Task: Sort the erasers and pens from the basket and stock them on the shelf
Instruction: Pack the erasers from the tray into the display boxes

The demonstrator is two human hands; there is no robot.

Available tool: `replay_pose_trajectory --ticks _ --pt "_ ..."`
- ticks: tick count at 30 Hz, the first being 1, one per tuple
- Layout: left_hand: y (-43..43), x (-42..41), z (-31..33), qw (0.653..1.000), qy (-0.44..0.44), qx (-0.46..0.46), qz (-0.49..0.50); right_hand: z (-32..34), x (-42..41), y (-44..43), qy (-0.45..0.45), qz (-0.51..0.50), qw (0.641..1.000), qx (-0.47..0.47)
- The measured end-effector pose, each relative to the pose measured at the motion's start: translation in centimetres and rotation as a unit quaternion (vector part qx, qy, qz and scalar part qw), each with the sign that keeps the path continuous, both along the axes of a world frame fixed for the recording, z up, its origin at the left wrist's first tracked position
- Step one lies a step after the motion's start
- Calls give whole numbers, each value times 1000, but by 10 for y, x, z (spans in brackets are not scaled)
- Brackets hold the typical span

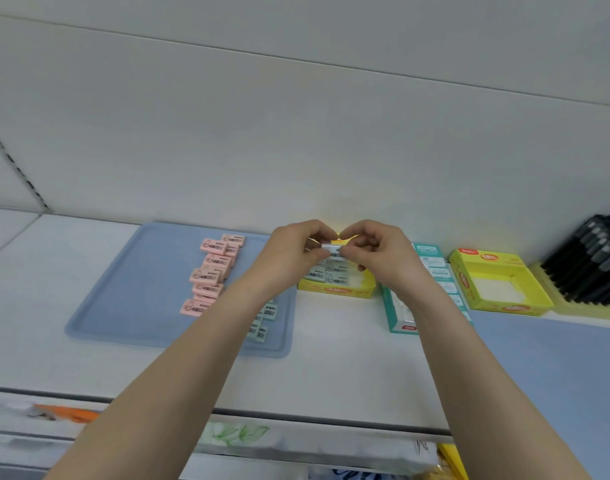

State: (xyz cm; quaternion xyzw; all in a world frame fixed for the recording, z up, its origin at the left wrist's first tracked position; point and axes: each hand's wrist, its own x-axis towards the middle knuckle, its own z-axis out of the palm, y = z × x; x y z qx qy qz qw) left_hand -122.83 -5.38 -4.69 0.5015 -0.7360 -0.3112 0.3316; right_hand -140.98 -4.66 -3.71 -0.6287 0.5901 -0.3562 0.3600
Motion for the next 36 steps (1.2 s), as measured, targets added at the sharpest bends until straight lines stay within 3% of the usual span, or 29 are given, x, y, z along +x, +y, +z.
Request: replay_pose_trajectory --ticks 3,6,13,28,36 --pt "-6 6 -9 990 -131 -27 37 -7 -12 -9 66 -94 993 -15" --pt "-6 11 -18 974 -226 -7 28 -13 -8 -14 134 -87 987 -19" --pt "-5 13 -20 967 -253 -15 28 -32 12 -22 336 -5 940 -64" --pt "6 33 -20 977 -211 -14 23 -34 26 -19 327 -5 936 -133" --pt "15 36 -21 959 -273 -73 -19 -37 37 -27 318 -5 940 -128"
